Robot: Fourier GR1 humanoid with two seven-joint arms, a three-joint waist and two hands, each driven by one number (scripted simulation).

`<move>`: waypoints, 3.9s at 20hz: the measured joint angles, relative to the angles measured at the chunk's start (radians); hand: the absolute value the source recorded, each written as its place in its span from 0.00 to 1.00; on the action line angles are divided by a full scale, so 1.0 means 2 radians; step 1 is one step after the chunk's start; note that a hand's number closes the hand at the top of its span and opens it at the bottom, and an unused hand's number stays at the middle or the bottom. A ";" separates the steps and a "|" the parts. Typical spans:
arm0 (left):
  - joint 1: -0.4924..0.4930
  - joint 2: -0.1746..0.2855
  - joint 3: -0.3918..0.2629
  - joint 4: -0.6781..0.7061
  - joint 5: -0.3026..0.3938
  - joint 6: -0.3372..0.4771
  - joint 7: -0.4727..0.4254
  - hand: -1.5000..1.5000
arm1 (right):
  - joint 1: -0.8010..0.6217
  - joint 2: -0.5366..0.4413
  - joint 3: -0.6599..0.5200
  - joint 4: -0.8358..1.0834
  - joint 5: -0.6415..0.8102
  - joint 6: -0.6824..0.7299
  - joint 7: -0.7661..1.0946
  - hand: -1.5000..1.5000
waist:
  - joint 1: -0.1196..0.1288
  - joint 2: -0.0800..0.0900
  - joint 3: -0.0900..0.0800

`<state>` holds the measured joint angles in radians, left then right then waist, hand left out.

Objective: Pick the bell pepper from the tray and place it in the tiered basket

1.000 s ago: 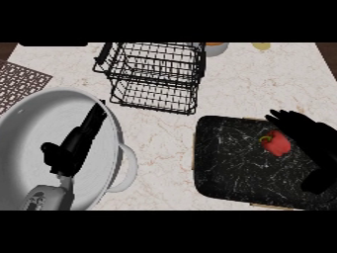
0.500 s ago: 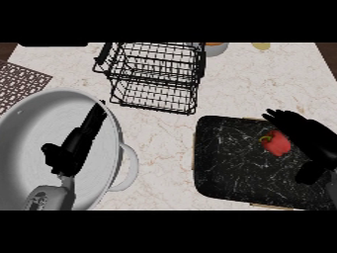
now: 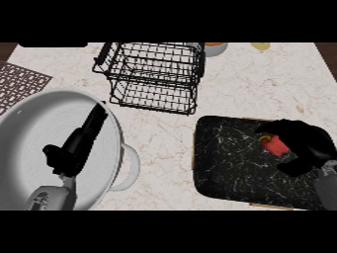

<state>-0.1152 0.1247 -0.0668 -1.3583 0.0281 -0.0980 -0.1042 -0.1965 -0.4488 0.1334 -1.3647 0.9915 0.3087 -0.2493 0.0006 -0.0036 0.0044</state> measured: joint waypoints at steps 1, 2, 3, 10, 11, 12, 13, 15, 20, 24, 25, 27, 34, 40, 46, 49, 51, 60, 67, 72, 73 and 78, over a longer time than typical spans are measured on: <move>0.002 -0.001 -0.002 -0.006 -0.001 0.000 0.003 0.50 | -0.002 0.003 -0.003 0.004 -0.003 -0.007 -0.012 1.00 | 0.000 0.000 0.000; 0.003 0.000 -0.001 -0.008 0.000 -0.003 0.004 0.50 | 0.000 0.006 -0.004 0.009 -0.004 -0.020 -0.025 1.00 | 0.001 0.000 0.000; 0.001 -0.001 0.000 -0.003 0.000 -0.003 0.004 0.50 | -0.007 0.011 -0.006 0.017 -0.004 -0.026 -0.032 1.00 | 0.001 0.000 0.000; 0.001 -0.003 0.009 -0.012 -0.004 -0.008 0.015 0.50 | -0.025 0.035 -0.018 0.034 0.003 -0.040 -0.062 1.00 | 0.001 0.001 -0.001; -0.005 -0.003 0.014 -0.003 -0.003 -0.009 0.014 0.50 | -0.025 0.037 -0.018 0.027 0.005 -0.037 -0.059 1.00 | 0.000 0.001 0.000; -0.005 -0.004 0.014 -0.002 -0.004 -0.011 0.014 0.50 | -0.025 0.040 -0.021 0.030 0.009 -0.044 -0.062 1.00 | 0.000 0.001 -0.001; -0.007 -0.004 0.016 -0.001 -0.005 -0.012 0.015 0.50 | -0.020 0.045 -0.021 0.020 0.011 -0.045 -0.060 1.00 | 0.000 0.001 0.000; -0.004 -0.001 0.019 -0.005 -0.004 -0.016 0.013 0.50 | -0.003 0.041 -0.031 0.000 0.009 -0.047 -0.056 1.00 | -0.001 0.000 -0.001; -0.004 -0.005 0.017 -0.008 -0.009 -0.008 0.020 0.50 | -0.007 0.052 -0.083 0.018 0.031 -0.054 0.067 1.00 | -0.001 0.001 -0.001; 0.000 -0.003 0.018 -0.009 -0.008 -0.013 0.012 0.50 | -0.021 0.080 -0.121 0.000 0.029 -0.054 0.160 1.00 | -0.003 0.000 -0.001; 0.000 -0.003 0.019 -0.011 -0.007 -0.013 0.015 0.50 | -0.024 0.089 -0.131 -0.008 0.016 -0.053 0.170 1.00 | -0.003 0.000 -0.001; 0.001 -0.004 0.019 -0.010 -0.007 -0.013 0.018 0.50 | -0.034 0.110 -0.148 -0.034 -0.016 -0.042 0.187 1.00 | -0.005 -0.001 -0.001; 0.003 -0.011 0.012 -0.017 -0.014 -0.006 0.023 0.50 | -0.094 0.149 -0.167 -0.161 -0.088 0.001 0.256 1.00 | -0.004 -0.001 -0.002; -0.004 -0.014 0.013 -0.008 -0.017 -0.009 0.016 0.50 | -0.205 0.178 -0.149 -0.189 -0.099 0.034 0.371 1.00 | 0.001 0.000 -0.002; -0.002 -0.016 0.011 -0.015 -0.018 -0.010 0.019 0.50 | -0.342 0.201 -0.148 -0.110 -0.098 0.021 0.449 1.00 | 0.006 0.001 -0.002; -0.003 -0.017 0.009 -0.017 -0.020 -0.010 0.022 0.50 | -0.407 0.209 -0.151 -0.045 -0.096 0.004 0.470 1.00 | 0.009 0.002 -0.002; -0.006 -0.015 0.012 -0.013 -0.017 -0.014 0.020 0.50 | -0.440 0.214 -0.155 0.007 -0.092 -0.023 0.468 1.00 | 0.011 0.003 -0.002; -0.014 -0.021 0.010 -0.006 -0.021 -0.014 0.023 0.50 | -0.562 0.222 -0.157 0.225 -0.103 -0.105 0.440 1.00 | 0.017 0.006 -0.002; -0.021 -0.024 0.002 -0.005 -0.026 -0.019 0.017 0.50 | -0.624 0.224 -0.153 0.373 -0.129 -0.177 0.395 1.00 | 0.027 0.009 -0.002; -0.025 -0.029 -0.002 -0.008 -0.028 -0.019 0.024 0.50 | -0.654 0.224 -0.154 0.446 -0.164 -0.215 0.365 1.00 | 0.035 0.011 -0.003; -0.029 -0.026 0.000 -0.005 -0.027 -0.022 0.025 0.50 | -0.659 0.224 -0.156 0.458 -0.174 -0.222 0.360 1.00 | 0.036 0.012 -0.003; -0.023 -0.024 0.000 -0.009 -0.024 -0.029 0.022 0.50 | -0.674 0.224 -0.176 0.507 -0.226 -0.241 0.351 1.00 | 0.042 0.012 -0.003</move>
<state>-0.1615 0.0775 -0.0673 -1.3759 -0.0193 -0.1558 -0.0596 -1.5439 0.0000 -0.2177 -0.3513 0.5395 -0.1726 0.4523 0.0837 0.0211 -0.0015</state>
